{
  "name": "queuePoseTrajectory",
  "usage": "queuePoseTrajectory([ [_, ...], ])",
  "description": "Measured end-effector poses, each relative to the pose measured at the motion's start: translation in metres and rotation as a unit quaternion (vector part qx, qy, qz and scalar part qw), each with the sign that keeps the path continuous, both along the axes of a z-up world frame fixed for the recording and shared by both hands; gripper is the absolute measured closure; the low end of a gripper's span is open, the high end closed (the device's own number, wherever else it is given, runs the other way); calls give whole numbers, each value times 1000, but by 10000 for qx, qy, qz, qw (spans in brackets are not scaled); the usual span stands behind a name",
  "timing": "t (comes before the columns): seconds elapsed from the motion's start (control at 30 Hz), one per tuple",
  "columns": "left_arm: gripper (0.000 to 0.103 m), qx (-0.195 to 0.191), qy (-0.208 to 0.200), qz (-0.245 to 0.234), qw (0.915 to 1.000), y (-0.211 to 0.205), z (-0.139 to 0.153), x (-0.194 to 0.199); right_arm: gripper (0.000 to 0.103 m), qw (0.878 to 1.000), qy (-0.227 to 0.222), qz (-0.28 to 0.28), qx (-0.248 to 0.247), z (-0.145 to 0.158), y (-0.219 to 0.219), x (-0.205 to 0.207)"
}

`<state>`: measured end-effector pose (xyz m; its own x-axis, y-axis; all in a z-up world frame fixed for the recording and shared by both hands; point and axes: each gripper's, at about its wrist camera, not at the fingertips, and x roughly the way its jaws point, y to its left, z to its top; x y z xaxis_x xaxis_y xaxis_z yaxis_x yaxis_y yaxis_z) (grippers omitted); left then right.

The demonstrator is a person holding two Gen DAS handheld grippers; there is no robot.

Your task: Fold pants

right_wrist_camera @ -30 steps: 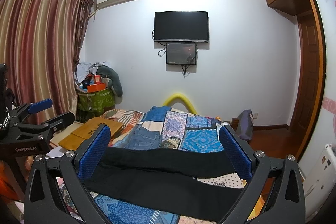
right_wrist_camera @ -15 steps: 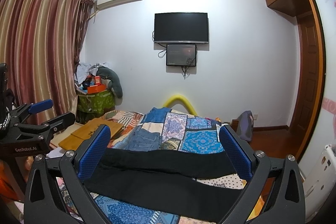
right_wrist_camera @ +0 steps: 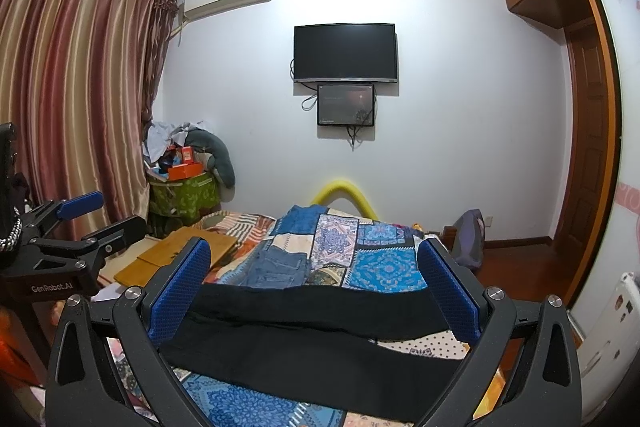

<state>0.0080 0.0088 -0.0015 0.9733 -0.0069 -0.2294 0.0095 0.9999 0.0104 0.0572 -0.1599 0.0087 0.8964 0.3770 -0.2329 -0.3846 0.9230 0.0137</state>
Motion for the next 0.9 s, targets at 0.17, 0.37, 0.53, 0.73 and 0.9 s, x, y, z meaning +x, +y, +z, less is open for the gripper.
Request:
queuePoseTrajectory([
  [0.17,0,-8,-11,-15,10000,-2,0,2,0,10000,15,-7,2,-2,1,0],
  [0.37,0,-28,2,-19,10000,1,-2,4,0,10000,37,-26,13,-2,0,0],
  [0.53,0,-49,28,-27,10000,2,-3,6,0,10000,47,-16,22,-3,0,0],
  [0.73,0,-52,34,-27,10000,4,-4,7,0,10000,62,-16,9,-4,-1,3],
  [0.9,0,-21,163,-30,9999,11,-8,22,0,9997,213,-112,-36,-10,2,15],
])
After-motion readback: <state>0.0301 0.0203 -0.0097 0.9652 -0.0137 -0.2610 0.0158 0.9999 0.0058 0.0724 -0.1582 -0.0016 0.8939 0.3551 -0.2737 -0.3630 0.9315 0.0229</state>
